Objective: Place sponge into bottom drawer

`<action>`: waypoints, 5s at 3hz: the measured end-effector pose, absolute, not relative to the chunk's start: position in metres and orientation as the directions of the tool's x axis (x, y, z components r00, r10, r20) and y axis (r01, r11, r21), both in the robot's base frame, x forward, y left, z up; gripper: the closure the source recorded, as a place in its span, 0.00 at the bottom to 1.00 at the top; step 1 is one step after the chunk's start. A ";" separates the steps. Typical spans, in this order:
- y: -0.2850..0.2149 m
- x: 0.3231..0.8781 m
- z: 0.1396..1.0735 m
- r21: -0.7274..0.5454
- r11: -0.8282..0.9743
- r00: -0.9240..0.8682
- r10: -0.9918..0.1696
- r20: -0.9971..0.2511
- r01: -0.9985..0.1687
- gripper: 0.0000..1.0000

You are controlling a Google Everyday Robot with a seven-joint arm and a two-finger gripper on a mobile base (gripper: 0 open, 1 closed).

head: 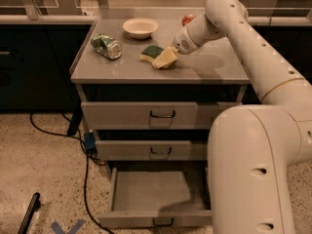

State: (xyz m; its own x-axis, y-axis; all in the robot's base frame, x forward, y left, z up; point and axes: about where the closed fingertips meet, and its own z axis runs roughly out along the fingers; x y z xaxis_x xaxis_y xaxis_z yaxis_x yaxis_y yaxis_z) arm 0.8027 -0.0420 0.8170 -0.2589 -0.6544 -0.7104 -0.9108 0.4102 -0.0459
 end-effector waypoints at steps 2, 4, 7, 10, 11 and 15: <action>-0.042 0.803 0.823 -0.046 0.410 -0.259 -0.654 -0.710 -0.911 1.00; -0.095 0.741 0.860 -0.004 0.469 -0.303 -0.577 -0.758 -0.883 1.00; -0.129 0.639 0.914 0.029 0.651 -0.303 -0.312 -0.900 -0.758 1.00; -0.142 0.581 0.844 0.218 0.739 -0.444 -0.121 -0.888 -0.637 1.00; -0.160 0.552 0.785 0.264 0.816 -0.511 -0.044 -0.858 -0.514 1.00; -0.152 0.531 0.595 0.385 0.871 -0.663 0.096 -0.742 -0.305 1.00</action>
Offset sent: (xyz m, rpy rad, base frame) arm -0.0209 -0.0102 0.0158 0.0119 -0.0021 0.0661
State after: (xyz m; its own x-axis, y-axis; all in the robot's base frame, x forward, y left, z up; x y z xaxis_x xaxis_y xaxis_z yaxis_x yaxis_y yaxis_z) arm 0.5308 -0.1524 0.5949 -0.6633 0.0958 -0.7422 -0.3048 0.8712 0.3848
